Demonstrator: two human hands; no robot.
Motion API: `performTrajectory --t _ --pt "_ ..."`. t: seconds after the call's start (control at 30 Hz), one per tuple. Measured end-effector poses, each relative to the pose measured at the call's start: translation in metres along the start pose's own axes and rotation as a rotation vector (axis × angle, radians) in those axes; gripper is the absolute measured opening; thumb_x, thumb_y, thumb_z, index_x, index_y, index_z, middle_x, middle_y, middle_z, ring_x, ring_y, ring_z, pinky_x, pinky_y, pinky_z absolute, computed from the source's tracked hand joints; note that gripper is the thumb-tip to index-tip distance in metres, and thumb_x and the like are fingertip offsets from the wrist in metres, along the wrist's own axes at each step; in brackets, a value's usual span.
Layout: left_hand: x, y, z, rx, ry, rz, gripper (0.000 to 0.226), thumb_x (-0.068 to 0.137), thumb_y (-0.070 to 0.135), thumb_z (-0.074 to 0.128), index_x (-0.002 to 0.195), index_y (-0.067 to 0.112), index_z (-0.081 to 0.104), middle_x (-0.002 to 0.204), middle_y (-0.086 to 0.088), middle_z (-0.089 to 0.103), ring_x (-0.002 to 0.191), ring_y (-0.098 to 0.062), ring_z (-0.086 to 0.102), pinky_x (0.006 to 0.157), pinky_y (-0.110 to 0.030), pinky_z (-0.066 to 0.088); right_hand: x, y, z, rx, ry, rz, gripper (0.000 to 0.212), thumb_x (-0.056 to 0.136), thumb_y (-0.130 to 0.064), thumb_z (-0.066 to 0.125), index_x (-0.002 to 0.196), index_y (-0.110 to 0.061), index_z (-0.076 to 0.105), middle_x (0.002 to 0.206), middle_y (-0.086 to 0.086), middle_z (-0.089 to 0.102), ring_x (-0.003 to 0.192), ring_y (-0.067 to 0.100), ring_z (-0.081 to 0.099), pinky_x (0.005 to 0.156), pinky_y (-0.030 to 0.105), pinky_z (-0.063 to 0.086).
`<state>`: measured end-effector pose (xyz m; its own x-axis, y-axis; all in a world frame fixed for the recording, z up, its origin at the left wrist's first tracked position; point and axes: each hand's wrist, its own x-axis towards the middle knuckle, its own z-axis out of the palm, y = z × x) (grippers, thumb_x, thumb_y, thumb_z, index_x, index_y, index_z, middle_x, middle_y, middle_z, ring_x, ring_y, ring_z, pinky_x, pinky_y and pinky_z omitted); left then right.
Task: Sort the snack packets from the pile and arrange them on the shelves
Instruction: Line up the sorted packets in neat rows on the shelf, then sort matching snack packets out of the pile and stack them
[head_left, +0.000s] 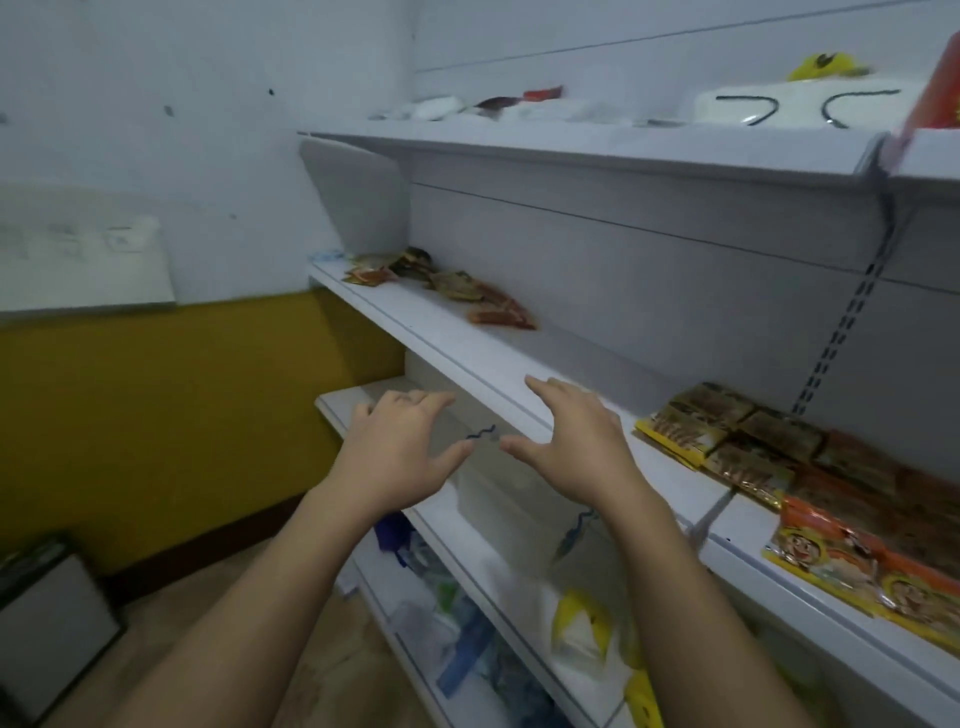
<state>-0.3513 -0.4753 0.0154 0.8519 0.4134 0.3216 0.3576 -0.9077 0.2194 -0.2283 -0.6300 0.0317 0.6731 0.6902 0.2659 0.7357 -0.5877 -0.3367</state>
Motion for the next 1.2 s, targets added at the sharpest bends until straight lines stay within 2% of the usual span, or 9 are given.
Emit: performTrajectory --t 0.27,0.5,0.8,0.97,1.2 --pt "0.043 -0.062 0.010 0.013 -0.020 -0.057 0.065 0.094 0.063 0.042 0.151 0.032 0.031 0.153 0.004 0.039 0.140 -0.018 0.032 0.110 -0.042 0.027 0.079 -0.029 0.047 0.014 -0.035 -0.035 0.078 0.088 -0.057 0.060 0.154 -0.034 0.025 0.161 -0.003 0.025 0.147 0.019 0.020 0.118 0.041 0.017" --pt "0.136 -0.121 0.039 0.062 -0.058 -0.040 0.064 0.095 0.061 0.042 0.150 0.029 0.032 0.150 0.003 0.043 0.138 -0.019 0.035 0.106 -0.041 0.028 0.190 -0.041 0.105 0.034 -0.040 -0.030 0.077 0.089 -0.056 0.060 0.154 -0.031 0.026 0.159 -0.001 0.028 0.145 0.021 0.024 0.116 0.041 0.019" --pt "0.260 -0.178 0.073 0.116 -0.155 0.024 0.062 0.095 0.059 0.043 0.149 0.030 0.034 0.150 0.003 0.044 0.138 -0.019 0.036 0.107 -0.044 0.032 0.318 -0.018 0.154 0.051 -0.016 0.121 0.076 0.088 -0.055 0.061 0.152 -0.028 0.030 0.158 0.001 0.032 0.144 0.023 0.027 0.117 0.043 0.021" --pt "0.307 -0.184 0.088 0.085 -0.165 0.080 0.059 0.096 0.057 0.044 0.149 0.032 0.034 0.150 0.003 0.044 0.138 -0.021 0.036 0.109 -0.045 0.031 0.345 -0.002 0.156 0.043 0.026 0.175 0.074 0.087 -0.052 0.062 0.150 -0.027 0.033 0.154 -0.001 0.038 0.141 0.022 0.032 0.115 0.042 0.025" --pt "0.365 -0.184 0.119 0.008 -0.159 0.201 0.059 0.095 0.057 0.046 0.148 0.032 0.037 0.148 0.005 0.046 0.137 -0.020 0.038 0.108 -0.043 0.029 0.365 0.022 0.142 -0.096 0.019 0.332 0.069 0.088 -0.051 0.062 0.148 -0.026 0.036 0.151 0.003 0.041 0.135 0.028 0.038 0.108 0.039 0.029"
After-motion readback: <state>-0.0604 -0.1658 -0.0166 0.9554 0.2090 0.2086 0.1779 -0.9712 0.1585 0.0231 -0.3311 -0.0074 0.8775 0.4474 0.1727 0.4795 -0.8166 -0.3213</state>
